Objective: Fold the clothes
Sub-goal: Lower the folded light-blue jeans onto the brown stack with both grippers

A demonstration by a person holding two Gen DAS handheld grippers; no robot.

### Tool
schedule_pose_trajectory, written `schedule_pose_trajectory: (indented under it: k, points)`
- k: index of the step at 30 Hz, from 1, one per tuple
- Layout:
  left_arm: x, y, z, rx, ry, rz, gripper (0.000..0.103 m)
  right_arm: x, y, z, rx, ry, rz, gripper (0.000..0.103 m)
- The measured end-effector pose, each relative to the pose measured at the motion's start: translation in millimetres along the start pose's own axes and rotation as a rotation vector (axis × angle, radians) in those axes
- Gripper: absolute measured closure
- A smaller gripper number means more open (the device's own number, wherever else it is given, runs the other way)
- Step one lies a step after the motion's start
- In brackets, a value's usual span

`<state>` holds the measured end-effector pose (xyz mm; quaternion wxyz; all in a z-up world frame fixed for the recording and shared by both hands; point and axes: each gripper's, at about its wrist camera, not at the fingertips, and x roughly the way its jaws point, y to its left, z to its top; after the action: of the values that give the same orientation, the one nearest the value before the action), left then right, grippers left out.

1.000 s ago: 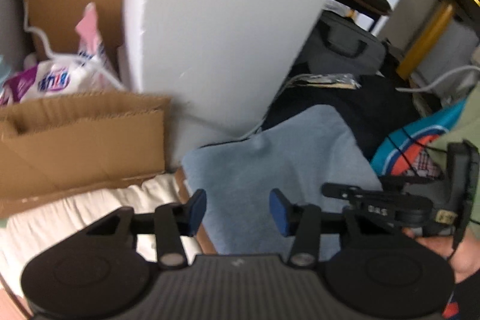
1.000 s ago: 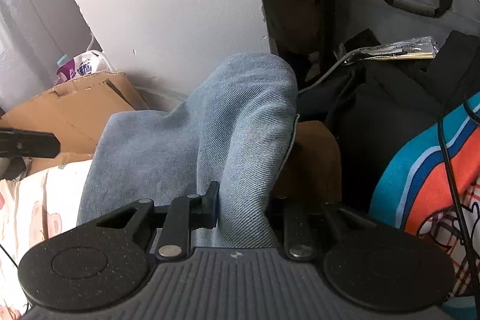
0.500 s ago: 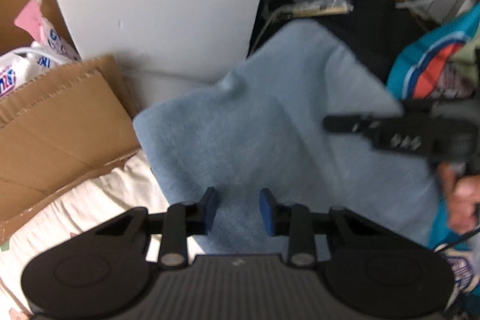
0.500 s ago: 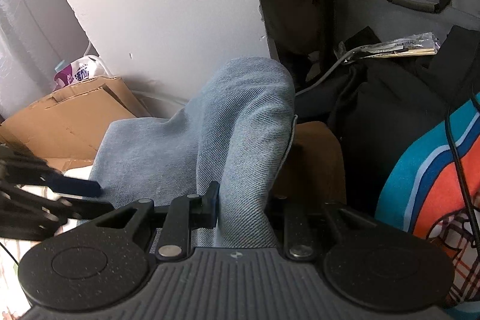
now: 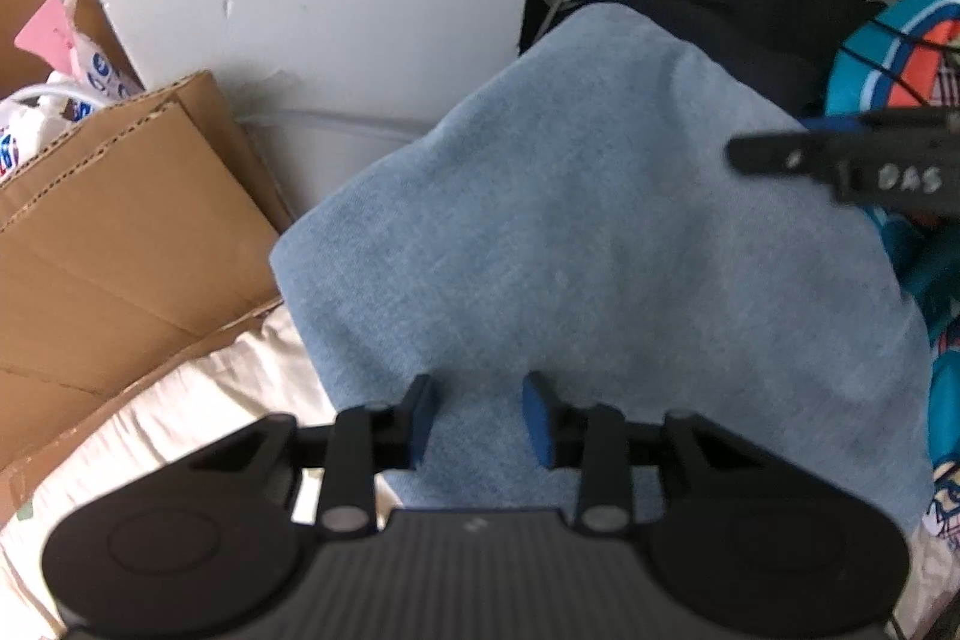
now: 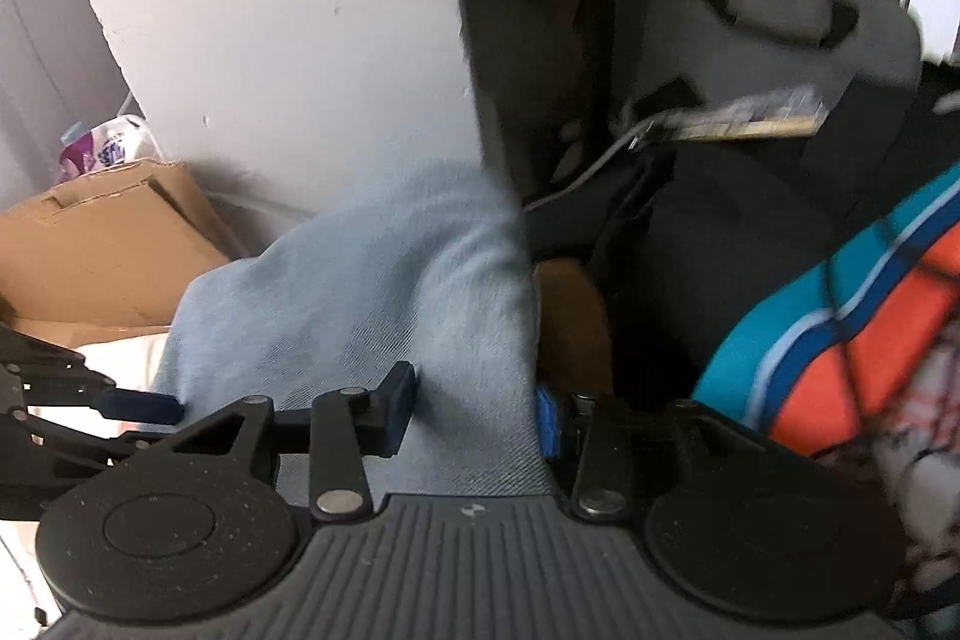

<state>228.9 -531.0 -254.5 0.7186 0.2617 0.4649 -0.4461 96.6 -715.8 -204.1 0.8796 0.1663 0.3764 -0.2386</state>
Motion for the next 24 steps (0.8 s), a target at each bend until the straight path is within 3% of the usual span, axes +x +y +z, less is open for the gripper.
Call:
schedule_pose_trajectory:
  k: [4, 8, 24]
  points:
    - [-0.9, -3.1, -2.8, 0.006, -0.017, 0.002, 0.066, -11.5, 4.4, 6.9, -0.029, -0.062, 0.062, 0.058]
    - [-0.1, -3.5, -3.6, 0.005, -0.019, 0.003, 0.066, -1.0, 19.2, 7.6, -0.089, -0.043, 0.099, 0.062]
    - [3.2, 7.0, -8.0, -0.061, -0.032, -0.023, 0.066, 67.9, 30.8, 23.4, -0.183, 0.014, 0.059, 0.066]
